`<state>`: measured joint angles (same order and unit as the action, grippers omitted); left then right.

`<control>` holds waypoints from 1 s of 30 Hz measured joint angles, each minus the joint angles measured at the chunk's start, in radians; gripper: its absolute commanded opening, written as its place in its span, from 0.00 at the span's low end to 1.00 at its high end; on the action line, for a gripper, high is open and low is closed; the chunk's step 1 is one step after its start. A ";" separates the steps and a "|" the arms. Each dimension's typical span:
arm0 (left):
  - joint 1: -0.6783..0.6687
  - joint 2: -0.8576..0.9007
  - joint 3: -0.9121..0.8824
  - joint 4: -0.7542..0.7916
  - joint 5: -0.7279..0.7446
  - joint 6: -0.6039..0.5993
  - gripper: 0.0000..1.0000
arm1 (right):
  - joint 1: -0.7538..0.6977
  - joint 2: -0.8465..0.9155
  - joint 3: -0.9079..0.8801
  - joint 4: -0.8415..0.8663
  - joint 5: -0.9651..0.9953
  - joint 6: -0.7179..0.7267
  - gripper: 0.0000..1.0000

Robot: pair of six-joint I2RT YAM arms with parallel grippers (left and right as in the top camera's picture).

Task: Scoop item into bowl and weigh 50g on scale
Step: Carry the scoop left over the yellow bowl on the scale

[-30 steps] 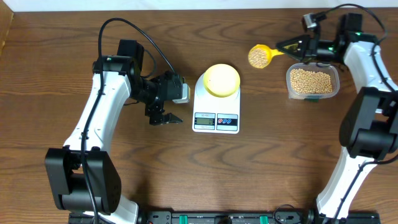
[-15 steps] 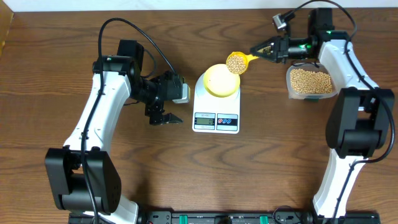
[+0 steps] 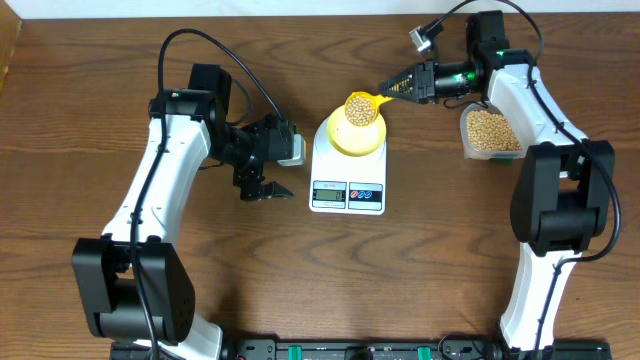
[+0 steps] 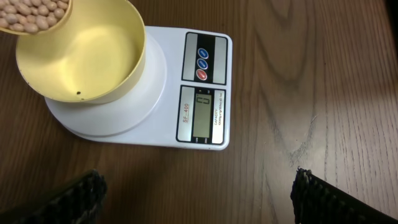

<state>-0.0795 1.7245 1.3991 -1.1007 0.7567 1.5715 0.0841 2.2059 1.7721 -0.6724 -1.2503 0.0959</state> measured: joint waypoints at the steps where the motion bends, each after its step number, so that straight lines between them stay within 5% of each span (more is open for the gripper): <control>1: 0.000 0.000 0.000 0.000 0.000 0.000 0.98 | 0.000 0.000 0.000 0.000 0.014 0.000 0.01; 30: 0.000 0.000 0.000 0.000 0.000 0.000 0.98 | 0.096 -0.067 0.000 -0.080 0.369 -0.100 0.01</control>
<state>-0.0795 1.7245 1.3991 -1.1007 0.7567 1.5715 0.1799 2.1387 1.7718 -0.7528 -0.8818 -0.0036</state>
